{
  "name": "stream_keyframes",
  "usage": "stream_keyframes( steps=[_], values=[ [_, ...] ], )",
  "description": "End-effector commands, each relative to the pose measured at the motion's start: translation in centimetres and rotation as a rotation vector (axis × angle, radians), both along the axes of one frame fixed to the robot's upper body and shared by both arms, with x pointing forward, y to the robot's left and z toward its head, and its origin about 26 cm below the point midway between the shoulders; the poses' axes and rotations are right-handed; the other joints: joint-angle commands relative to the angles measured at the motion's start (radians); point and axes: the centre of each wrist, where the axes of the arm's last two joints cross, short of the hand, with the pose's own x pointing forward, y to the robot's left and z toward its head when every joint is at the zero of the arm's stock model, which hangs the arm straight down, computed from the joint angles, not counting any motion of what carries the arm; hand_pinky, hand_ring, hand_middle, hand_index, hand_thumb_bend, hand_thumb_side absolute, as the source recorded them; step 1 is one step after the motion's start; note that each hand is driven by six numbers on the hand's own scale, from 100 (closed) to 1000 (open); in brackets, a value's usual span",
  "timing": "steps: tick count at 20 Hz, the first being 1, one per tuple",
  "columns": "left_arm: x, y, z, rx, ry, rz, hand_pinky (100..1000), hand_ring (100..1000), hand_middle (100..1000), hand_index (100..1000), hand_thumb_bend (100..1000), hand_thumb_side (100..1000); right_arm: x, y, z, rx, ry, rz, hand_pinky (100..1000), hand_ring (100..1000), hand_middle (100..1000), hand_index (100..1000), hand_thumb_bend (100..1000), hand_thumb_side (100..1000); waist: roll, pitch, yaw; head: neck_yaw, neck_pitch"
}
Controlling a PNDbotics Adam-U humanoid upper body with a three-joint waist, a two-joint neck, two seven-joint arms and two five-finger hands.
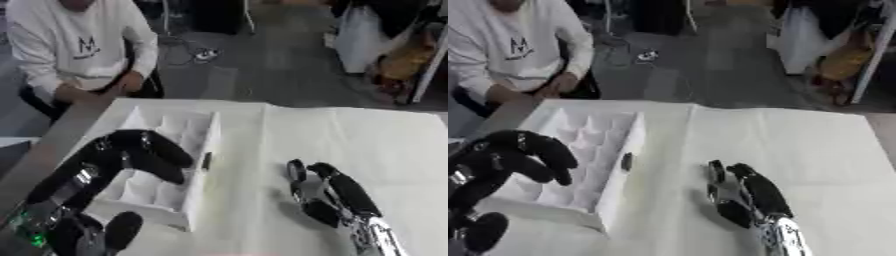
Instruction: Pick up objects on the table and place them in the box.
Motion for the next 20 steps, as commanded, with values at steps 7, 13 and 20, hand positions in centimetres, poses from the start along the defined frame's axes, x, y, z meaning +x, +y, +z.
stream_keyframes(
  steps=[7, 13, 20],
  values=[
    [-0.3, 0.1, 0.8, 0.042, -0.033, -0.005, 624, 511, 715, 779, 591, 675, 1.7, -0.3, 2.3, -0.058, -0.144, -0.033, 827, 849, 934, 942, 446, 908, 0.001, -0.026, 0.015, 0.013, 0.008],
    [-0.3, 0.1, 0.6, 0.037, -0.028, -0.009, 624, 510, 715, 779, 591, 676, 3.0, -0.8, 3.2, -0.166, -0.191, -0.082, 851, 858, 916, 904, 423, 857, -0.002, -0.031, 0.030, 0.015, 0.008],
    [-0.3, 0.0, 0.6, 0.035, -0.025, -0.014, 623, 509, 714, 779, 589, 676, 4.1, -1.1, 3.8, -0.337, -0.225, -0.130, 879, 854, 867, 777, 325, 756, -0.006, -0.031, 0.039, 0.016, 0.013]
  ],
)
